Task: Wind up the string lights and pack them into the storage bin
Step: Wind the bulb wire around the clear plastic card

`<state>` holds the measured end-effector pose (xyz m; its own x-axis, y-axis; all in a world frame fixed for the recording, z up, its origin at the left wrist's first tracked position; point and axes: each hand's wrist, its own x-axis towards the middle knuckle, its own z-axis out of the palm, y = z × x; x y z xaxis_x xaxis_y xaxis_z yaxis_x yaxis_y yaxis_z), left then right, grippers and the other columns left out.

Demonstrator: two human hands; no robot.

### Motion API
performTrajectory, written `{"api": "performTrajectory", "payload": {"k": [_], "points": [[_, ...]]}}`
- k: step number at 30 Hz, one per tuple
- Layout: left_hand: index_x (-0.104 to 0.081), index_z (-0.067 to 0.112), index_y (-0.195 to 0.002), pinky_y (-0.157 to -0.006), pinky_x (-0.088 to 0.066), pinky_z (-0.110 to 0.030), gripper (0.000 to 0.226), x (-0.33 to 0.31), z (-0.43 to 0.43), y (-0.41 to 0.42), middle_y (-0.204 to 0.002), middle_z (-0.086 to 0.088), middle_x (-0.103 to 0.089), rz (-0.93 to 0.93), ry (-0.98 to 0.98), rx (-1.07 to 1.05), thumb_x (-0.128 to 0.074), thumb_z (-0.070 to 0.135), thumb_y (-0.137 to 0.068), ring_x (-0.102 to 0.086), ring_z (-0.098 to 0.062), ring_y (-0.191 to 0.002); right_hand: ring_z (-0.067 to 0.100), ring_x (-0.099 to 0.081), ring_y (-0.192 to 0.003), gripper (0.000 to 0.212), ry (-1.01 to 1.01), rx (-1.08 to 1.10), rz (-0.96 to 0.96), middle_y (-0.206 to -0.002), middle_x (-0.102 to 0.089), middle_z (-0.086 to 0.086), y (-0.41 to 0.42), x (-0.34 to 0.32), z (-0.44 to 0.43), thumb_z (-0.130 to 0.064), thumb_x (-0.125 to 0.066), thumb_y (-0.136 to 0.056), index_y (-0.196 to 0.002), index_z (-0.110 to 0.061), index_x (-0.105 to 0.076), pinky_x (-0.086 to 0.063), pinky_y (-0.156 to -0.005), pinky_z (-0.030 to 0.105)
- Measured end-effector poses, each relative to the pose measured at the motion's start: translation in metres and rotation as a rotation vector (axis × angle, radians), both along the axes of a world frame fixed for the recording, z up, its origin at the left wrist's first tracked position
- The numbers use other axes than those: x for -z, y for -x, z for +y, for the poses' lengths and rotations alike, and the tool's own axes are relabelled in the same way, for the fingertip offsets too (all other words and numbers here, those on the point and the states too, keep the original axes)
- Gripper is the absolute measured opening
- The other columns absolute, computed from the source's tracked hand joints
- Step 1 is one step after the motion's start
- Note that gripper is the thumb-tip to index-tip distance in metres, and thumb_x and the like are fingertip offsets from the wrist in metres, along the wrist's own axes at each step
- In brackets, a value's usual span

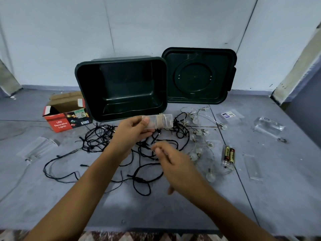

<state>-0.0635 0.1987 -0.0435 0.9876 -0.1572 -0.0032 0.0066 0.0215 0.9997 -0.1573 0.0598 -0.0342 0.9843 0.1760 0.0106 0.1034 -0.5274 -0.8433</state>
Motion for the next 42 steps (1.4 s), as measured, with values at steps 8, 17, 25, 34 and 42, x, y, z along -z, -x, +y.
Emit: {"api": "performTrajectory", "payload": {"k": [8, 17, 25, 34, 42], "points": [[-0.063, 0.007, -0.103, -0.074, -0.056, -0.022, 0.019, 0.0, -0.004, 0.01, -0.094, -0.007, -0.066, 0.012, -0.032, 0.066, -0.049, 0.016, -0.093, -0.068, -0.011, -0.081, -0.002, -0.042, -0.052, 0.017, 0.243, 0.004, -0.196, -0.062, -0.046, -0.012, -0.085, -0.047, -0.039, -0.027, -0.048, -0.095, -0.087, -0.019, -0.06, -0.029, -0.046, 0.008], [-0.064, 0.013, -0.1, -0.073, -0.056, -0.021, 0.018, -0.005, -0.005, 0.016, -0.097, -0.007, -0.068, -0.001, 0.063, 0.084, -0.048, 0.014, -0.094, -0.069, -0.013, -0.085, -0.001, -0.028, -0.036, 0.022, -0.793, -0.053, 0.649, -0.051, -0.043, -0.005, -0.103, 0.007, -0.049, -0.011, -0.039, -0.096, -0.081, -0.012, -0.056, -0.017, -0.027, 0.008], [-0.063, 0.016, -0.089, -0.074, -0.056, -0.02, 0.018, -0.007, -0.006, 0.005, -0.091, -0.005, -0.066, -0.009, 0.076, -0.123, -0.046, 0.015, -0.096, -0.066, -0.013, -0.084, 0.005, -0.03, -0.037, 0.028, -0.491, 0.146, 0.25, -0.055, -0.039, -0.002, -0.014, 0.011, -0.005, -0.029, -0.032, -0.101, -0.085, -0.015, -0.05, -0.029, -0.039, 0.02], [-0.061, -0.002, -0.109, -0.076, -0.056, -0.023, 0.026, 0.001, -0.006, 0.016, -0.097, -0.013, -0.066, -0.035, -0.049, 0.028, -0.047, 0.016, -0.095, -0.066, -0.02, -0.09, 0.001, -0.041, -0.049, 0.014, 0.238, 0.036, -0.385, -0.06, -0.048, -0.01, -0.052, -0.041, -0.02, -0.025, -0.047, -0.095, -0.091, -0.016, -0.057, -0.032, -0.047, 0.012], [-0.061, 0.004, -0.11, -0.079, -0.057, -0.026, 0.022, -0.004, 0.0, 0.025, -0.105, -0.018, -0.064, -0.01, -0.065, 0.066, -0.048, 0.012, -0.094, -0.066, -0.024, -0.093, 0.001, -0.034, -0.039, 0.016, -0.581, -0.12, 0.484, -0.053, -0.049, -0.005, -0.111, -0.004, -0.055, -0.012, -0.048, -0.094, -0.085, -0.012, -0.061, -0.023, -0.031, 0.01]]}}
